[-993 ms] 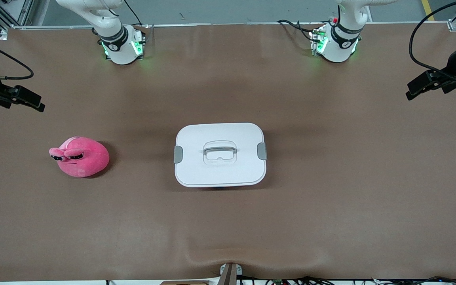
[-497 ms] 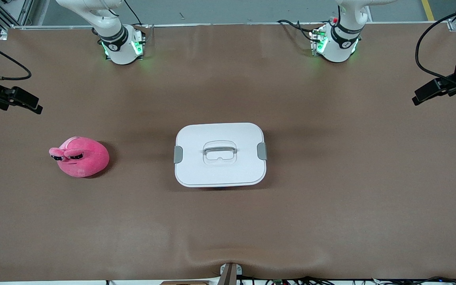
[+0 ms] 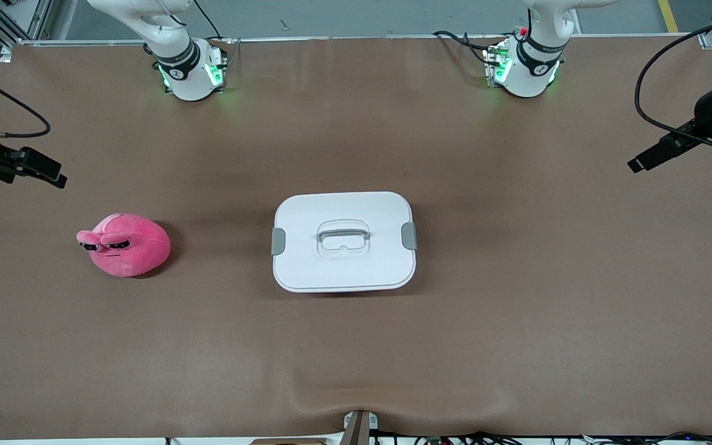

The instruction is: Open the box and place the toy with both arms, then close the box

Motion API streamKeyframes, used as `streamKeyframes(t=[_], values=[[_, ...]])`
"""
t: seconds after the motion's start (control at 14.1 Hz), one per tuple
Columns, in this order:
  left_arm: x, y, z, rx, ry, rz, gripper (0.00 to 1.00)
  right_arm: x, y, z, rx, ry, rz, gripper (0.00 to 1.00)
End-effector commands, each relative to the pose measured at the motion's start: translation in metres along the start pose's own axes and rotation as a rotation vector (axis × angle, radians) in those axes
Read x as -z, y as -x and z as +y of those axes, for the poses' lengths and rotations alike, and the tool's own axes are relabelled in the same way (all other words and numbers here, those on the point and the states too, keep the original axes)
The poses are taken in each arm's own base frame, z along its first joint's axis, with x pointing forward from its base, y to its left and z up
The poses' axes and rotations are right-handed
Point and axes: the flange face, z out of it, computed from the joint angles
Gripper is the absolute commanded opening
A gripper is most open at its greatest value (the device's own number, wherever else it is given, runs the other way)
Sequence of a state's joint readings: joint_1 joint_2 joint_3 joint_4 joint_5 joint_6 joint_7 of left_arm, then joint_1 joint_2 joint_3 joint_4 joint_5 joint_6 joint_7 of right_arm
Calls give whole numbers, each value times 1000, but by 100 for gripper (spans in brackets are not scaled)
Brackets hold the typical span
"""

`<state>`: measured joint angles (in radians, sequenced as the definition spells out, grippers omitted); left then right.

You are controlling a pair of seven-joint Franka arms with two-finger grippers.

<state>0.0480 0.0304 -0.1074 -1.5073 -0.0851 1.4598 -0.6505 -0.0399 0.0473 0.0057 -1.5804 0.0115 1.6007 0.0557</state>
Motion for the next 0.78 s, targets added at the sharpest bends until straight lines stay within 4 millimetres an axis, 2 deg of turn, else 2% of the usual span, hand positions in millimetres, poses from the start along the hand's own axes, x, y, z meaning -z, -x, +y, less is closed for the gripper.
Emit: streamKeyframes(t=[0.0,0.21,0.28,0.57,0.71], values=[[-5,6,23,140,10,-16,100,-25,-8,10,51,15,-2,100],[-11,13,42,233,2,-24,100,-71,-18,13,126,13,-42,100],[-20,12,51,242,-5,-34,100,-84,-23,13,148,10,-61,100],[-54,8,96,285,-6,-83,100,-107,-39,16,301,5,-43,100],[-62,15,120,349,12,-70,100,-117,-42,32,366,-5,-57,100]])
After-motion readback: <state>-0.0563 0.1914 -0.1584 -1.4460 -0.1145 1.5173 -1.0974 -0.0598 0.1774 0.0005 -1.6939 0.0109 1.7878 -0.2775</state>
